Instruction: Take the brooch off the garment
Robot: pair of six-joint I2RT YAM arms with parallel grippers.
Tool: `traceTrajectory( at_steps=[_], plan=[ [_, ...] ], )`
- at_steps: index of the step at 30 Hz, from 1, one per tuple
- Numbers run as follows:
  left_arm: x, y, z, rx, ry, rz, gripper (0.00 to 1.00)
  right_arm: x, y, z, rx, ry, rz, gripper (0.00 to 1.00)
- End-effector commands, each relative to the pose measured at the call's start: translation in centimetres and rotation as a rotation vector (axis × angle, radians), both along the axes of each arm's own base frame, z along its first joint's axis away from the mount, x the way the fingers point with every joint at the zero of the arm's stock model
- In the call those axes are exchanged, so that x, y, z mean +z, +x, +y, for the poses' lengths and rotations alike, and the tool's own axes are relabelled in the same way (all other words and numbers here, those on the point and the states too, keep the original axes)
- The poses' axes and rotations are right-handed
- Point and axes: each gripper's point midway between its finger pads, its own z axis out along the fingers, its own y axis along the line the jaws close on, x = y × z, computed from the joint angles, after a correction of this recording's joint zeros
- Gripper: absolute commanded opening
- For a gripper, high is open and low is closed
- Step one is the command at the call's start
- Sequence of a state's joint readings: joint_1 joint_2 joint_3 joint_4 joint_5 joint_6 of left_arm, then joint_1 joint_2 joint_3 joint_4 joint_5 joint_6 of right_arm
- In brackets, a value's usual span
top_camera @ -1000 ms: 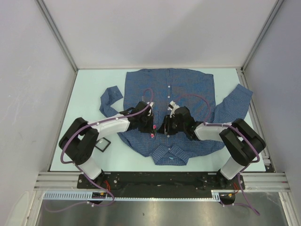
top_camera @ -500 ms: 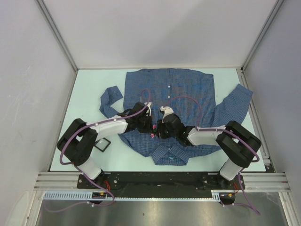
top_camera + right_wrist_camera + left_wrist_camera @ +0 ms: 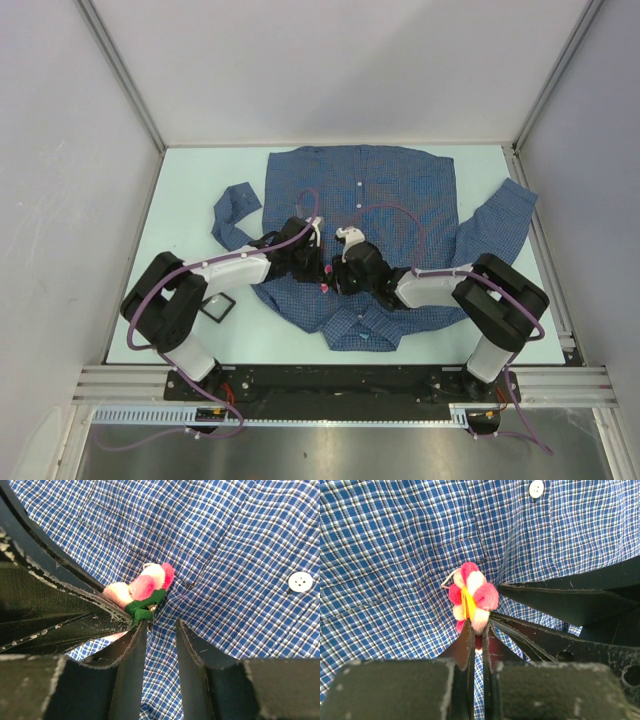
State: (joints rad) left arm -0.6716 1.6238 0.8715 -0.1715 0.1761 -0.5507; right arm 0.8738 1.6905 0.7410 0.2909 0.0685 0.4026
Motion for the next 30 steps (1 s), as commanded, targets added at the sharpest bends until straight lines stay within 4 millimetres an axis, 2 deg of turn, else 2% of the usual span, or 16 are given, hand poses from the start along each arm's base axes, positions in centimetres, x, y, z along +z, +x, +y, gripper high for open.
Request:
traceTrajectory(
  at_steps=[1, 9, 16, 19, 24, 30],
  plan=[
    [-3.5, -1.1, 2.0, 0.022, 0.104, 0.063, 0.0, 2.3, 0.7, 2.5, 0.072, 0.08, -0.063, 0.35],
    [-3.6, -1.1, 2.1, 0.023, 0.106, 0.066, 0.0, 2.6, -0.1, 2.8, 0.115, 0.084, -0.058, 0.36],
    [-3.6, -1.0, 2.7, 0.061, 0.134, 0.064, 0.0, 4.3, -0.1, 2.2, 0.098, 0.147, -0.027, 0.34],
    [-3.8, -1.0, 2.8, 0.068, 0.141, 0.071, 0.0, 4.1, 0.0, 2.7, 0.121, 0.164, -0.031, 0.34],
    [-3.8, -1.1, 2.7, 0.065, 0.135, 0.074, 0.0, 2.7, 0.1, 2.6, 0.115, 0.133, -0.022, 0.35],
    [-3.9, -1.1, 2.5, 0.051, 0.132, 0.079, 0.0, 2.4, 0.3, 2.9, 0.151, 0.131, -0.05, 0.34]
  ],
)
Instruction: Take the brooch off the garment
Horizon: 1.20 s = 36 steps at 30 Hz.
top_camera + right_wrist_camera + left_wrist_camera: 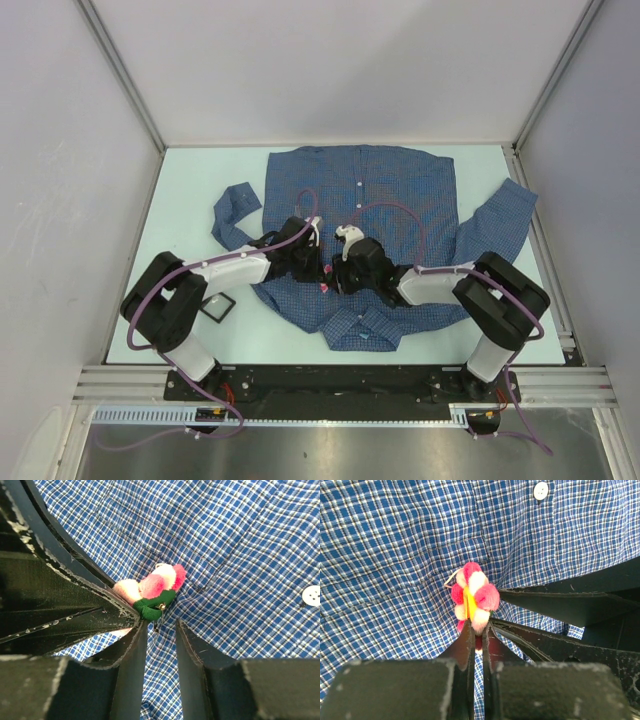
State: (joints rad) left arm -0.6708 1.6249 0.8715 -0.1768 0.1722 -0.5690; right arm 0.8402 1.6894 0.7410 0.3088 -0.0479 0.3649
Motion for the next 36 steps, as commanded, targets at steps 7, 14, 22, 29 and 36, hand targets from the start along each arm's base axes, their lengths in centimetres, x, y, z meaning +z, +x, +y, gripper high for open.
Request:
traceTrajectory(
  at_steps=[7, 14, 22, 29, 36],
  plan=[
    [-4.0, -1.2, 2.4, 0.028, 0.128, 0.07, 0.0, 1.9, 0.1, 3.3, 0.173, 0.104, -0.105, 0.37],
    [-3.9, -1.2, 2.3, 0.023, 0.122, 0.069, 0.0, 1.4, -0.6, 3.5, 0.246, 0.105, -0.101, 0.33],
    [-4.0, -1.2, 2.2, 0.019, 0.122, 0.071, 0.0, 0.9, -0.8, 3.6, 0.27, 0.111, -0.089, 0.17],
    [-4.0, -1.1, 2.1, 0.019, 0.12, 0.07, 0.0, 0.5, -0.7, 3.4, 0.217, 0.073, -0.095, 0.0],
    [-3.8, -1.4, 1.9, 0.015, 0.121, 0.07, 0.0, 0.8, 0.5, 2.3, 0.044, 0.015, -0.129, 0.0]
  ],
)
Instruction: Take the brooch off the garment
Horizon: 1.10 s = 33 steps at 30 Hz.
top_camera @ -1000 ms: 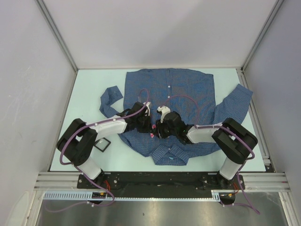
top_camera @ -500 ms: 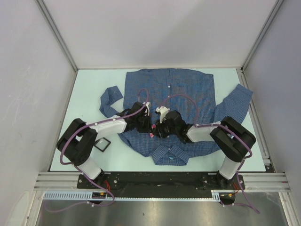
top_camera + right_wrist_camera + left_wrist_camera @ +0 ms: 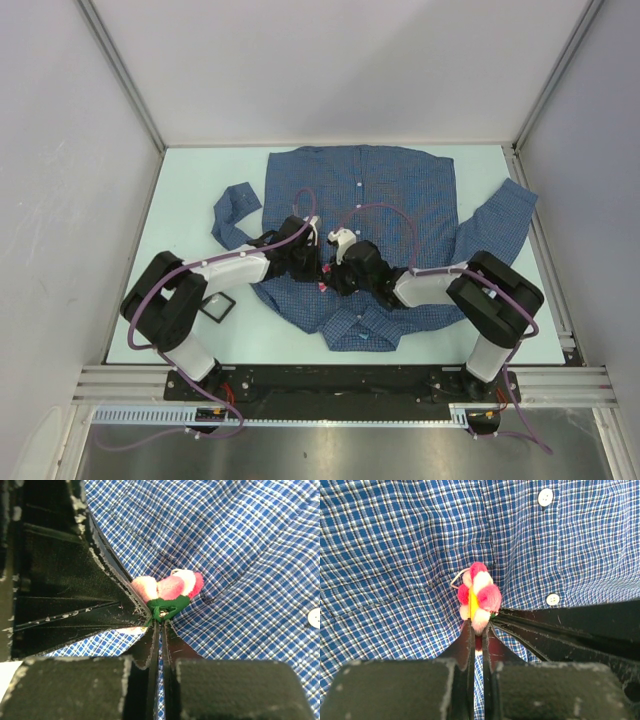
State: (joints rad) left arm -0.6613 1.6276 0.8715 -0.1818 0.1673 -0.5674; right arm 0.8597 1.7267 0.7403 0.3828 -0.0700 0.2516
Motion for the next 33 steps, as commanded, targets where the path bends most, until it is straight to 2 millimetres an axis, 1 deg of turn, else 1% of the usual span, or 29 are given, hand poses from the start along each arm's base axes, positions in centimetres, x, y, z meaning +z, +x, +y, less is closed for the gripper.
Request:
traceTrajectory(
  at_steps=[1, 2, 3, 5, 7, 8, 9, 10, 11, 12, 13, 14, 15, 17, 18, 20, 22, 24, 25, 27, 28, 30, 31, 33],
  plan=[
    [-3.6, -1.7, 1.5, 0.006, 0.108, 0.07, 0.0, 1.4, 0.4, 1.1, -0.046, 0.059, -0.017, 0.0],
    [-3.5, -1.7, 1.3, 0.008, 0.092, 0.071, 0.0, 1.6, 0.3, 1.1, -0.032, 0.077, 0.004, 0.05],
    [-3.8, -2.1, 1.3, 0.008, 0.086, 0.081, 0.0, 1.8, -0.4, 1.5, 0.007, 0.106, 0.042, 0.14],
    [-3.4, -2.1, 0.8, 0.006, 0.051, 0.076, 0.0, 2.5, -0.6, 1.3, 0.007, 0.142, 0.089, 0.27],
    [-3.2, -2.3, 0.5, -0.005, 0.023, 0.072, 0.0, 2.8, -0.9, 1.1, 0.009, 0.141, 0.101, 0.28],
    [-2.5, -2.2, -0.2, -0.021, -0.017, 0.055, 0.0, 3.4, -0.9, 1.1, 0.013, 0.15, 0.093, 0.28],
    [-2.3, -2.4, -0.5, -0.034, -0.039, 0.059, 0.0, 3.6, -0.8, 1.0, 0.011, 0.154, 0.093, 0.28],
    [-2.0, -2.5, -0.9, -0.046, -0.063, 0.057, 0.0, 3.9, -0.8, 0.9, 0.013, 0.157, 0.091, 0.27],
    [-1.5, -2.2, -1.6, -0.05, -0.102, 0.048, 0.0, 4.2, -0.6, 0.7, 0.012, 0.164, 0.089, 0.22],
    [-1.1, -2.8, -2.3, -0.074, -0.143, 0.067, 0.0, 4.3, -0.5, 0.7, 0.016, 0.171, 0.092, 0.18],
    [-1.1, -3.1, -2.5, -0.079, -0.16, 0.084, 0.0, 4.4, -0.6, 0.7, 0.02, 0.175, 0.096, 0.15],
    [-0.2, -2.7, -3.5, -0.088, -0.214, 0.064, 0.0, 4.5, -0.6, 0.7, 0.022, 0.18, 0.1, 0.1],
    [0.1, -3.0, -4.0, -0.105, -0.24, 0.077, 0.0, 4.8, -0.5, 0.6, 0.019, 0.185, 0.093, 0.06],
    [0.9, -3.2, -4.8, -0.116, -0.276, 0.077, 0.0, 4.9, -0.8, 0.2, 0.012, 0.185, 0.091, 0.0],
    [1.3, -3.5, -5.1, -0.128, -0.295, 0.081, 0.0, 5.7, -0.7, 0.1, 0.002, 0.2, 0.076, 0.0],
    [2.1, -3.7, -5.7, -0.132, -0.327, 0.084, 0.0, 5.6, -0.9, -0.5, -0.014, 0.186, 0.078, 0.0],
    [2.1, -3.7, -5.3, -0.114, -0.315, 0.085, 0.0, 6.1, -0.9, -0.8, -0.02, 0.186, 0.072, 0.0],
    [1.4, -3.4, -4.4, -0.064, -0.265, 0.085, 0.0, 6.1, -1.2, -1.0, -0.012, 0.181, 0.082, 0.0],
    [0.9, -2.8, -3.2, -0.012, -0.204, 0.062, 0.0, 6.5, -1.1, -1.2, -0.018, 0.187, 0.082, 0.04],
    [-0.1, -3.0, -1.7, 0.026, -0.13, 0.075, 0.0, 6.7, -1.1, -1.8, -0.041, 0.179, 0.088, 0.14],
    [-0.8, -2.8, -0.6, 0.057, -0.084, 0.079, 0.0, 7.5, -1.0, -2.0, -0.056, 0.193, 0.08, 0.23],
    [-1.5, -2.9, 0.1, 0.076, -0.056, 0.094, 0.0, 8.0, -0.4, -2.9, -0.104, 0.189, 0.074, 0.26],
    [-1.9, -2.8, 0.5, 0.089, -0.046, 0.103, 0.0, 8.5, 0.0, -3.3, -0.124, 0.203, 0.073, 0.27],
    [-2.7, -2.8, 1.0, 0.1, -0.029, 0.12, 0.0, 8.7, 0.4, -3.8, -0.142, 0.207, 0.074, 0.27]
  ],
)
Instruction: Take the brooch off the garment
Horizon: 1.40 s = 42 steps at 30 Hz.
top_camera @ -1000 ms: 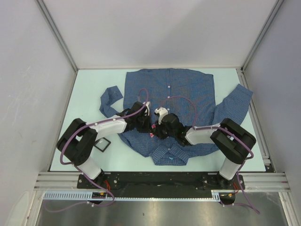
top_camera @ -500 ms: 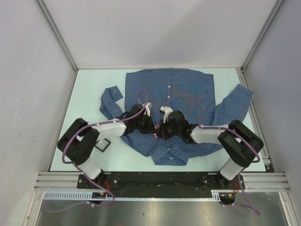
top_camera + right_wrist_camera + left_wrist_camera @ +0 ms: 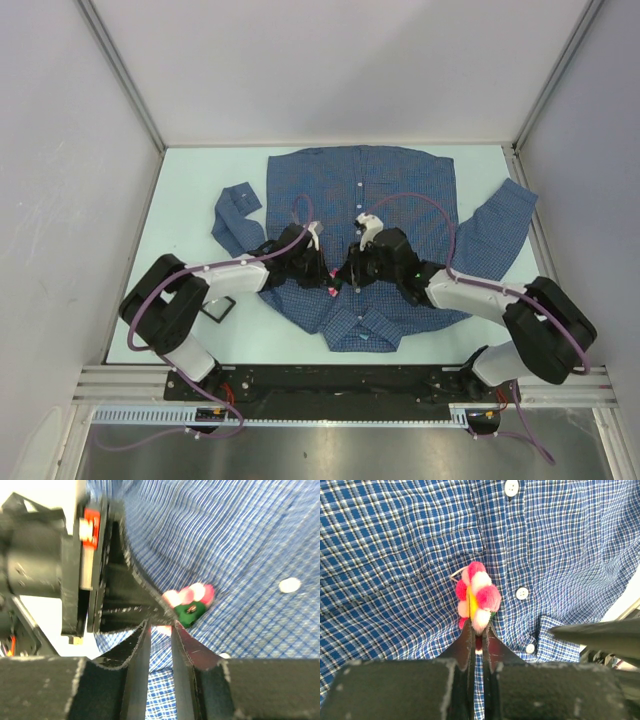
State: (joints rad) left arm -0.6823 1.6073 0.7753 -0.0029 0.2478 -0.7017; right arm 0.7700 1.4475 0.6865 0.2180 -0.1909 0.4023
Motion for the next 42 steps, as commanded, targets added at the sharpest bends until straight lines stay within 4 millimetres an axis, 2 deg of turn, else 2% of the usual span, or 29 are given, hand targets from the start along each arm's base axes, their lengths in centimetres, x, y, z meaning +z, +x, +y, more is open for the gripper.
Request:
traceTrajectory(
  at_steps=[1, 8, 9, 10, 13, 15, 21, 27, 28, 31, 37, 41, 42],
  plan=[
    [-3.3, -1.4, 3.5, 0.071, 0.14, 0.097, 0.0, 2.1, 1.9, -1.1, -0.084, 0.034, -0.03, 0.27],
    [-4.3, -1.1, 4.1, 0.103, 0.169, 0.097, 0.0, -0.9, 3.2, -0.9, -0.128, 0.002, 0.001, 0.19],
    [-4.4, -1.0, 4.1, 0.106, 0.172, 0.097, 0.0, -1.1, 3.3, -0.8, -0.133, -0.004, -0.006, 0.16],
    [-4.3, -1.0, 4.1, 0.107, 0.171, 0.094, 0.0, -1.2, 3.4, -0.7, -0.137, -0.011, -0.018, 0.08],
    [-4.4, -1.0, 4.1, 0.1, 0.171, 0.097, 0.0, -2.5, 3.8, -0.5, -0.158, -0.066, -0.057, 0.0],
    [-4.5, -1.0, 4.1, 0.102, 0.173, 0.099, 0.0, -3.6, 4.1, -0.7, -0.168, -0.101, -0.073, 0.0],
    [-4.7, -1.0, 4.3, 0.107, 0.179, 0.097, 0.0, -4.7, 3.8, 0.1, -0.13, -0.117, -0.085, 0.0],
    [-4.7, -0.9, 4.4, 0.113, 0.182, 0.093, 0.0, -4.5, 3.4, 0.8, -0.102, -0.112, -0.096, 0.0],
    [-4.7, -0.9, 4.4, 0.113, 0.181, 0.092, 0.0, -4.3, 2.6, 1.4, -0.068, -0.099, -0.089, 0.0],
    [-4.6, -0.9, 4.2, 0.107, 0.174, 0.088, 0.0, -4.1, 2.3, 1.7, -0.068, -0.093, -0.087, 0.0],
    [-3.9, -0.7, 3.9, 0.098, 0.151, 0.064, 0.19, -4.1, 1.9, 1.5, -0.082, -0.089, -0.054, 0.0],
    [-3.3, -0.4, 3.8, 0.106, 0.133, 0.045, 0.36, -3.3, 1.4, 1.7, -0.078, -0.068, -0.057, 0.0],
    [-3.4, -0.4, 3.8, 0.109, 0.133, 0.043, 0.37, -3.1, 1.4, 1.7, -0.078, -0.062, -0.057, 0.0]
  ],
)
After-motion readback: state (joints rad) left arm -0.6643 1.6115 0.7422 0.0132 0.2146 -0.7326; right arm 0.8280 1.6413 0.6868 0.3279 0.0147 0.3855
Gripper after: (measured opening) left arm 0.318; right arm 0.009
